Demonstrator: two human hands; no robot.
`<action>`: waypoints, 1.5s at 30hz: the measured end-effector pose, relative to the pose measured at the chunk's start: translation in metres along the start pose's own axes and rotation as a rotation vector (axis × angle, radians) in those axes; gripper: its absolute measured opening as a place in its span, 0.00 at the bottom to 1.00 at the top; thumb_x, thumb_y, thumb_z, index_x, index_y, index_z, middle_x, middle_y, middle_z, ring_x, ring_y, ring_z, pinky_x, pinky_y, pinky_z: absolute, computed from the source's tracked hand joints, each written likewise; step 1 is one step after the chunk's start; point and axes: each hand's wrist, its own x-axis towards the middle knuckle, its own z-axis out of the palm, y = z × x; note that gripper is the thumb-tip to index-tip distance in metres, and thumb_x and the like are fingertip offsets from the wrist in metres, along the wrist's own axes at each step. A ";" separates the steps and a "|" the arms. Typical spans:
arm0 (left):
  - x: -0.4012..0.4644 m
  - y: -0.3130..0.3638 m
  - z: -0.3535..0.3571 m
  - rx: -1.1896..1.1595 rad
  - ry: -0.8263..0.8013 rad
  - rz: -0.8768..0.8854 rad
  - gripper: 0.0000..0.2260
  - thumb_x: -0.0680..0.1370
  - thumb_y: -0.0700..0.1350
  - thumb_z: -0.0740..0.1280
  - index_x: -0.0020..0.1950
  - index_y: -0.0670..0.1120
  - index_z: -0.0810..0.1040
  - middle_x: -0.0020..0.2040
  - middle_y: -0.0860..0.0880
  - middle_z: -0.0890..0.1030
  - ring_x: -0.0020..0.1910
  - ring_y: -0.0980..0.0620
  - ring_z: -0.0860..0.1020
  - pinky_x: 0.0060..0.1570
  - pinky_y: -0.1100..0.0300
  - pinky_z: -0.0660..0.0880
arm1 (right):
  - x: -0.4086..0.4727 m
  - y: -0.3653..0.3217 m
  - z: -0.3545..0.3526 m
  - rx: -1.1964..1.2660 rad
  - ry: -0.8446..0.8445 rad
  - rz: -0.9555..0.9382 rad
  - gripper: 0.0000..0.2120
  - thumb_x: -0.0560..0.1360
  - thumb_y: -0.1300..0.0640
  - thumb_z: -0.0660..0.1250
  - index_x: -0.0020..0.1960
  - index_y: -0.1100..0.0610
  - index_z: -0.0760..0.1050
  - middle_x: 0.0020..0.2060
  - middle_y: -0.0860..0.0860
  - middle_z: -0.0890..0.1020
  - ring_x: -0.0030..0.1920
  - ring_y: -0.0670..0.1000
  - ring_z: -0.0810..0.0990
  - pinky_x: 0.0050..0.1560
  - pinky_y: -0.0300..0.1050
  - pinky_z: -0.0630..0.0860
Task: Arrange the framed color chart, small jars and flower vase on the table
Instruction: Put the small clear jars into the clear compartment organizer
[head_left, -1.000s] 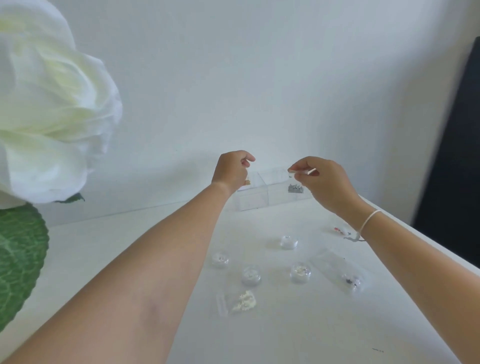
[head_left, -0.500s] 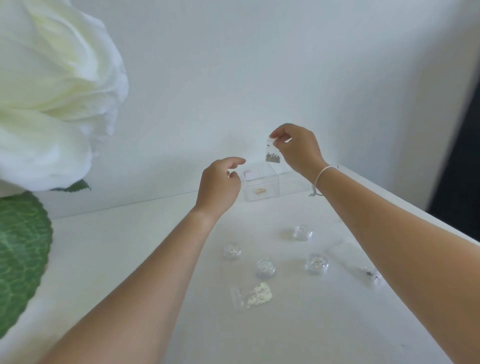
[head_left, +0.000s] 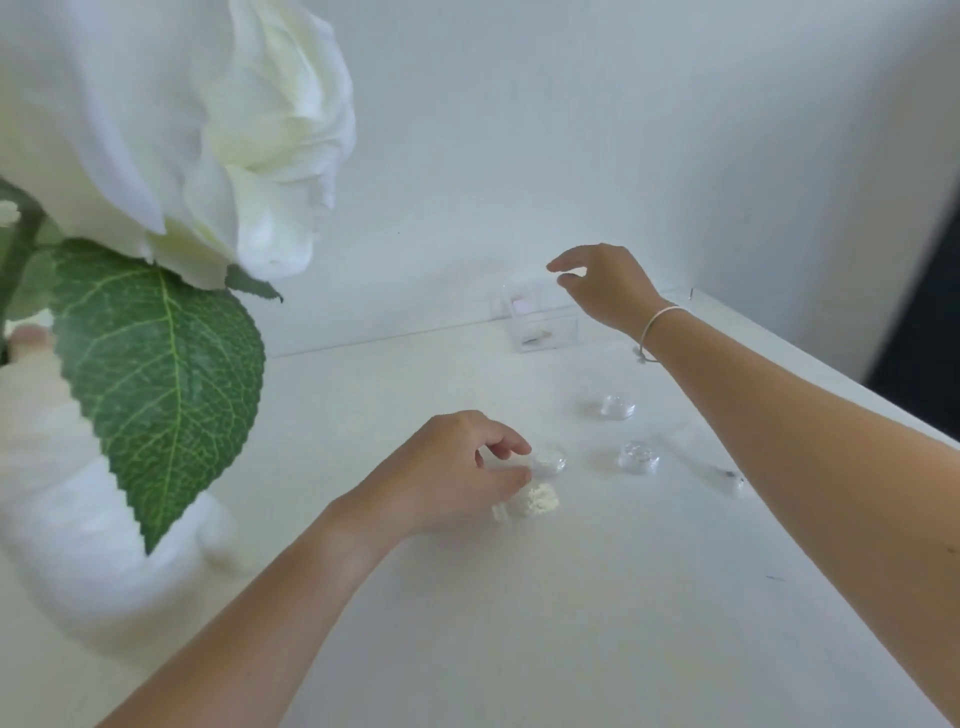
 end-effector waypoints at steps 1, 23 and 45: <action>-0.003 0.001 0.001 0.033 -0.024 -0.008 0.12 0.71 0.56 0.68 0.53 0.58 0.79 0.48 0.59 0.76 0.41 0.62 0.74 0.38 0.70 0.68 | -0.007 0.000 -0.004 0.021 -0.003 -0.012 0.13 0.76 0.59 0.59 0.56 0.53 0.78 0.60 0.49 0.79 0.59 0.51 0.75 0.61 0.45 0.69; -0.016 0.016 -0.001 -0.219 -0.005 -0.118 0.07 0.73 0.36 0.67 0.39 0.48 0.78 0.33 0.52 0.72 0.31 0.56 0.73 0.32 0.69 0.73 | -0.136 0.068 -0.074 0.023 0.013 0.166 0.10 0.75 0.58 0.62 0.41 0.46 0.78 0.42 0.46 0.80 0.34 0.41 0.74 0.32 0.33 0.66; 0.115 0.058 -0.044 -0.297 0.440 -0.004 0.12 0.73 0.34 0.57 0.48 0.38 0.80 0.44 0.48 0.77 0.40 0.48 0.76 0.46 0.53 0.79 | -0.132 0.053 -0.067 0.024 -0.426 0.315 0.22 0.69 0.62 0.69 0.62 0.51 0.72 0.34 0.45 0.72 0.34 0.42 0.71 0.33 0.34 0.65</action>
